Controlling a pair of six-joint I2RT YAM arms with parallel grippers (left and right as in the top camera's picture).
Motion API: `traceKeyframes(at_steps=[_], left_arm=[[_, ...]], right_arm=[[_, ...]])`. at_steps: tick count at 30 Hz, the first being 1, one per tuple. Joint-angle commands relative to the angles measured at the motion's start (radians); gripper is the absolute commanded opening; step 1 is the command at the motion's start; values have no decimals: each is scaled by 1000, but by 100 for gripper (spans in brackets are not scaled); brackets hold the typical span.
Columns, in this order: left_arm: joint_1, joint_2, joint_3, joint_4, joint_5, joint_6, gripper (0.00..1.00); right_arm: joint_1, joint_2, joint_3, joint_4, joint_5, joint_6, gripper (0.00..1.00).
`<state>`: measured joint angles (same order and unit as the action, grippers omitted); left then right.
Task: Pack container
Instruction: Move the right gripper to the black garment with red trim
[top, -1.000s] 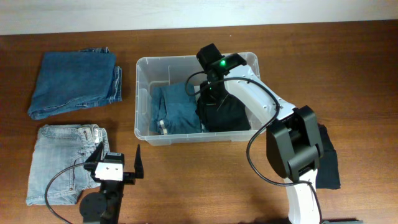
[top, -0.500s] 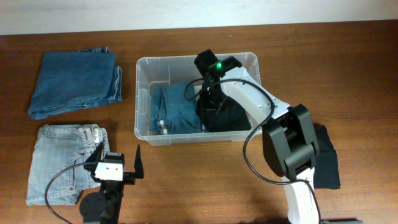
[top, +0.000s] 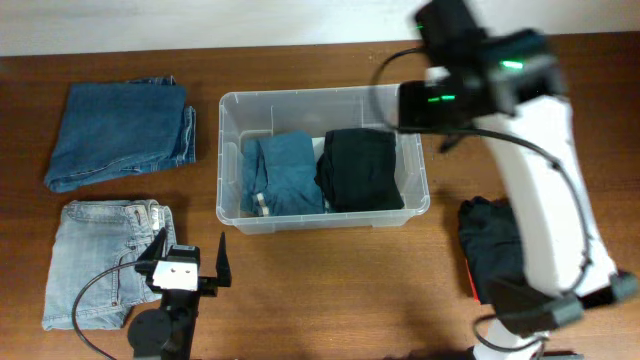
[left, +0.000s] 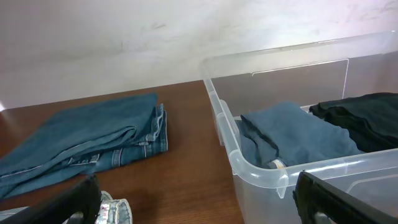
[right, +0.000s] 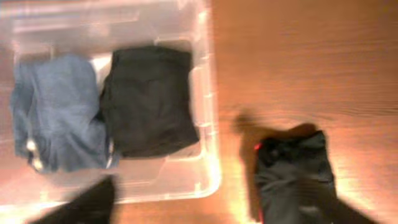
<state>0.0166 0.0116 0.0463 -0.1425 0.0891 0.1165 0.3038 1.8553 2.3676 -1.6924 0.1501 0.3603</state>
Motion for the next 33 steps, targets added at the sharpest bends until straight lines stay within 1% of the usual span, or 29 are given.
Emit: traceKeyframes(at_steps=[1,3,6,8,9,10,12,15,18,19,21,22,23,25,26,27,28,30,31,32,33], left_arm=[[5,-6,-6,0,-7,16,99],[5,-6,-6,0,-7,16,99],[5,-6,-6,0,-7,16,99],[5,-6,-6,0,-7,16,99],[5,-6,-6,0,-7,16,99],[5,-6,-6,0,-7,16,99],[5,-6,-6,0,-7,16,99],[5,-6,-6,0,-7,16,99],[5,-6,-6,0,-7,16,99],[5,-6,-6,0,-7,16,99],[5,-6,-6,0,-7,16,99],[5,-6,-6,0,-7,16,99],[5,-6,-6,0,-7,16,100],[5,-6,-6,0,-7,16,99],[5,-6,-6,0,-7,16,99],[5,-6,-6,0,-7,16,99],[5,-6,-6,0,-7,16,99],[5,-6,-6,0,-7,16,99],[5,-6,-6,0,-7,16,99],[5,-6,-6,1,-7,16,99],[5,-6,-6,0,-7,16,100]], right_arm=[[-92,-73,-31,-6,-24,-7,99],[-143,-137,-82,-6,-66,-13,98],[-208,-266,-253,-6,-64,-11,99],[-257,-367,-425,-6,-64,-4,99],[-274,-394,-480,-6,-64,-4,99],[-318,-449,-600,5,-65,-4,99],[-358,-481,-686,29,-73,0,99],[-422,-509,-823,72,-141,-1,99],[-443,-510,-977,140,-182,0,99],[-443,-510,-1049,186,-183,19,97],[-443,-510,-1122,238,-187,53,92],[-443,-510,-1198,310,-201,68,82],[-443,-509,-1231,344,-208,69,79],[-444,-507,-1286,398,-206,94,65],[-444,-507,-1302,416,-207,94,62],[-446,-507,-1324,446,-207,94,53],[-450,-507,-1331,457,-207,95,48],[-471,-507,-1348,489,-205,102,18],[-488,-506,-1355,503,-206,102,9],[-507,-506,-1361,516,-206,102,4],[-525,-506,-1369,525,-206,102,4]])
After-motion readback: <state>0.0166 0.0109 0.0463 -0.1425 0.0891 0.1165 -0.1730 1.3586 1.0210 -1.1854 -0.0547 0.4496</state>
